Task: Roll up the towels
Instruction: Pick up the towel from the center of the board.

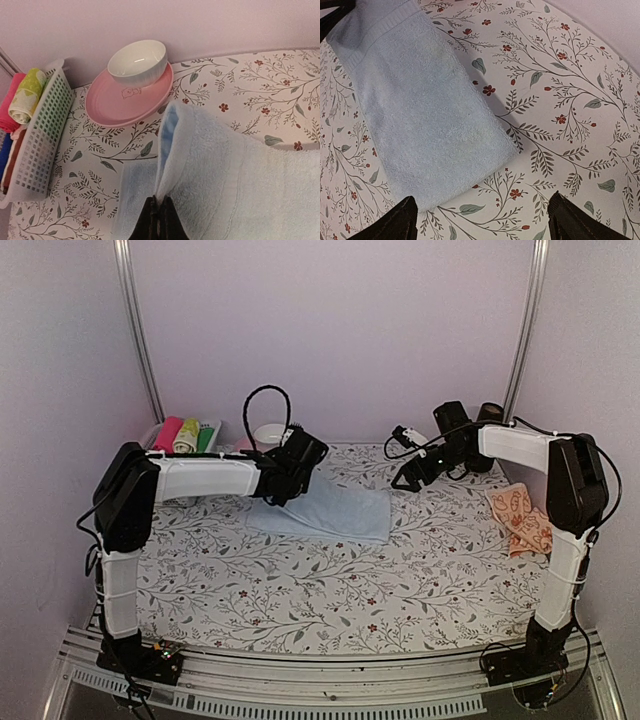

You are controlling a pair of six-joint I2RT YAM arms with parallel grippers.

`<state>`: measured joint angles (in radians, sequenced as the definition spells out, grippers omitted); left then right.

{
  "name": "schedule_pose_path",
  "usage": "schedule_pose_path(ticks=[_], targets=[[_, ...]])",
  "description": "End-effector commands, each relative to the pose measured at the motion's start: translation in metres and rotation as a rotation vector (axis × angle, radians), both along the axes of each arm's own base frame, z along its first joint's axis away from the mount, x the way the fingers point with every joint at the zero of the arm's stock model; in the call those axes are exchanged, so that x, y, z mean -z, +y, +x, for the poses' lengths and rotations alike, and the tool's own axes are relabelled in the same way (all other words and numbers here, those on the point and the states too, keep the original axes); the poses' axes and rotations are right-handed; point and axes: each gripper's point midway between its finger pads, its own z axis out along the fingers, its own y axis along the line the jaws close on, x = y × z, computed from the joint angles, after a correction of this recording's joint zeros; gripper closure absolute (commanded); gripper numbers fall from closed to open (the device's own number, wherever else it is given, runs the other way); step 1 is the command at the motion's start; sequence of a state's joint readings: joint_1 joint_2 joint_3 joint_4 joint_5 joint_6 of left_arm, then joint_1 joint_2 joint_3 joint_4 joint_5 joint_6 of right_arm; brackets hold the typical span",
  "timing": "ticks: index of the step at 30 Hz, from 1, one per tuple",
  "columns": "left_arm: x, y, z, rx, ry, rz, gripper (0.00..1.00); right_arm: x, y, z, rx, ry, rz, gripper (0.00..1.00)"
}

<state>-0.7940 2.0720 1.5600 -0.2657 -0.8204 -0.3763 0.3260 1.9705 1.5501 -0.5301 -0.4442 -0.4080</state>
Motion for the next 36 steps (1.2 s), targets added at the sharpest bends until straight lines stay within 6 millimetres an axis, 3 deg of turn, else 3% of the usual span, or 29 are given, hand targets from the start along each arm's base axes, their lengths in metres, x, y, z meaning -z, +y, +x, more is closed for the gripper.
schedule_pose_path(ticks=[1,19,27,36], targets=[[-0.048,-0.008,-0.006,-0.02,-0.104,0.043,1.0,0.01,-0.001,-0.001,-0.006,0.023,-0.004,0.09],[-0.102,-0.017,-0.02,-0.056,-0.238,0.113,1.0,0.012,0.0,-0.001,-0.009,0.028,-0.005,0.09],[-0.078,-0.016,-0.021,-0.06,-0.189,0.147,1.0,0.012,0.001,-0.002,-0.013,0.029,-0.004,0.09],[-0.04,0.005,-0.019,-0.107,-0.099,0.141,1.0,0.012,0.0,-0.002,-0.013,0.031,-0.002,0.09]])
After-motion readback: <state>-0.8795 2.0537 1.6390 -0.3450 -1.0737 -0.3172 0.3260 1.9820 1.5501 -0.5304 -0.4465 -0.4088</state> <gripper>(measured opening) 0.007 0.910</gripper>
